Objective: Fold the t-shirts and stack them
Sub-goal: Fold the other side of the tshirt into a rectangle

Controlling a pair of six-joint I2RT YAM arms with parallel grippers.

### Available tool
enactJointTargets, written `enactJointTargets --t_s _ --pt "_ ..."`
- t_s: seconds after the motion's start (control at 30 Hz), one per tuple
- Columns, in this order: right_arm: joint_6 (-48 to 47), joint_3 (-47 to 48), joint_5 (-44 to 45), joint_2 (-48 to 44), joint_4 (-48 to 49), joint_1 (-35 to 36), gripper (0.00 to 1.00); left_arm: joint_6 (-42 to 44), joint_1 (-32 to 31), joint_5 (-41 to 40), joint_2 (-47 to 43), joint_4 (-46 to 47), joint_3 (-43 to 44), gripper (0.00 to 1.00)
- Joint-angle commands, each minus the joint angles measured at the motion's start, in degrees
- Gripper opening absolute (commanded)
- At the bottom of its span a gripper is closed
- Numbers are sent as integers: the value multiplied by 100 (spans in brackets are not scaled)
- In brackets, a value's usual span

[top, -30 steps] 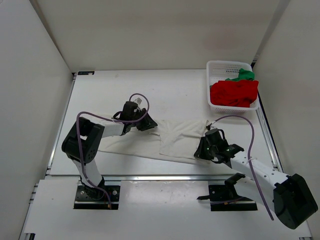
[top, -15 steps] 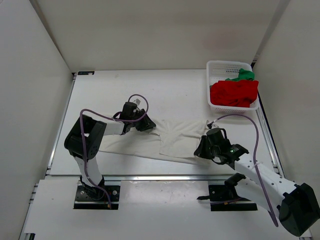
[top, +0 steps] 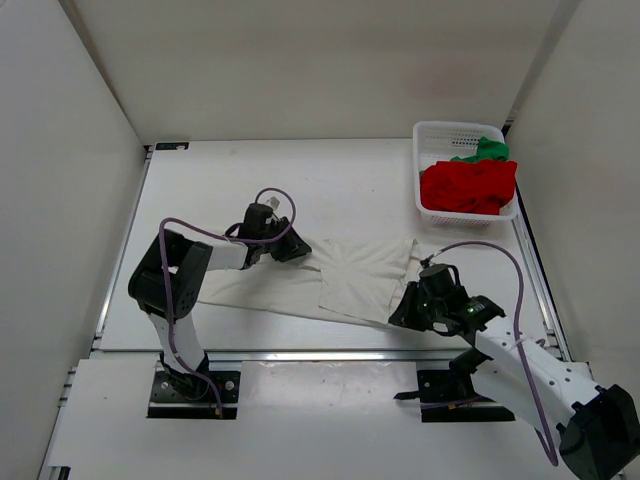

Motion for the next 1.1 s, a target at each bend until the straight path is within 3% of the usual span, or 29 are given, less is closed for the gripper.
enactJointTargets --t_s 0.0,0.17,0.23,0.33,0.53,0.67,0.73,1.0,1.07 --pt "-405 257 -29 81 -119 -308 15 8 50 91 -181 114 66 37" --pt "-1275 953 -212 493 88 -1178 22 43 121 38 -524 113 -109 37" --pt "-1469 1102 -169 861 483 -1355 16 69 68 -67 -655 61 -93 37" --pt "-1812 1356 173 1721 1186 -1460 15 201 -221 -181 -700 -97 -13 37" --pt "-1963 1305 429 2700 2803 -2058 27 167 -766 -173 -717 -1 -153 38" --pt "-2007 1489 360 3244 2955 -2208 29 245 -1179 -137 -787 -71 -145 37" --pt "-1919 1446 236 3404 3209 -2331 27 394 -1329 -182 -735 -184 -49 39" --pt "-1770 1629 358 4115 3492 -2568 0 324 -1479 -67 -313 -53 -293 37" --pt "-1752 1691 543 4072 3395 -2629 0 281 -1471 -68 -348 43 -426 37"
